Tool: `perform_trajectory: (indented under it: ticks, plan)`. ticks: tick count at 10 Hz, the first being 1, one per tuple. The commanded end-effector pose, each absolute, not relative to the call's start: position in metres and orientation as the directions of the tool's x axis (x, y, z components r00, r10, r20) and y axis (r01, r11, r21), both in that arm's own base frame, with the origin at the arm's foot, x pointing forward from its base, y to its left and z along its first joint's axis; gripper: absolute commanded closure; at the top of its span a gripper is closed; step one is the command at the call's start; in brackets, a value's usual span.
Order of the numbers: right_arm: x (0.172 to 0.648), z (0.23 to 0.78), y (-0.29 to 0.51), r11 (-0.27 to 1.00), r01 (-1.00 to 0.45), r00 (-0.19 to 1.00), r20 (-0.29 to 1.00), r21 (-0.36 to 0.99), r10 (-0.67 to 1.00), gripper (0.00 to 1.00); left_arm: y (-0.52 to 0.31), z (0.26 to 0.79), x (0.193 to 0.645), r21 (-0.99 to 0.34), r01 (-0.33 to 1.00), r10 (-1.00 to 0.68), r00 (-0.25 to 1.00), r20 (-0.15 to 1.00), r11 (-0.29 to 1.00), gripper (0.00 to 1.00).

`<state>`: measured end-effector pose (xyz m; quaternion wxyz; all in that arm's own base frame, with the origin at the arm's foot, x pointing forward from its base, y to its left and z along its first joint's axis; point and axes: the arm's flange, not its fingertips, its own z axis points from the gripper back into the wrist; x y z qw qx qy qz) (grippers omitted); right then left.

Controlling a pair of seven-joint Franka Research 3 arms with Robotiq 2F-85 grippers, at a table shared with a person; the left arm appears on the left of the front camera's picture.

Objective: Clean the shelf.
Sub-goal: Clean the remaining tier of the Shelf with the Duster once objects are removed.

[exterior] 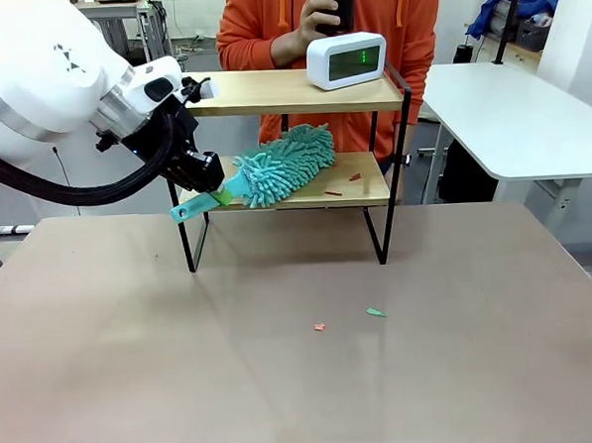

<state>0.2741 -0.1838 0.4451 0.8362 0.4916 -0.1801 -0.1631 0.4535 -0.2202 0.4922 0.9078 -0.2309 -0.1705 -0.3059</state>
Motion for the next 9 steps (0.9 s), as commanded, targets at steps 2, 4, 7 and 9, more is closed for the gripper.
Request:
perform_trajectory:
  ticks: [2,4,7,9]
  plan:
    - [0.276,0.446,-0.184,0.455,0.061,0.879,0.169,0.888,-0.446,0.0,-0.227,0.495,0.447,-0.304,0.711,-0.572,0.695,0.435,0.634,0.88]
    - [0.276,0.446,-0.184,0.455,0.061,0.879,0.169,0.888,-0.446,0.0,-0.232,0.496,0.437,-0.298,0.783,-0.664,0.621,0.416,0.546,0.88]
    - [0.276,0.446,-0.184,0.455,0.061,0.879,0.169,0.888,-0.446,0.0,-0.213,0.5,0.42,-0.252,0.879,-0.84,0.467,0.276,0.406,0.88]
    - [0.276,0.446,-0.184,0.455,0.061,0.879,0.169,0.888,-0.446,0.0,-0.178,0.512,0.394,-0.243,0.929,-0.906,0.34,0.254,0.281,0.88]
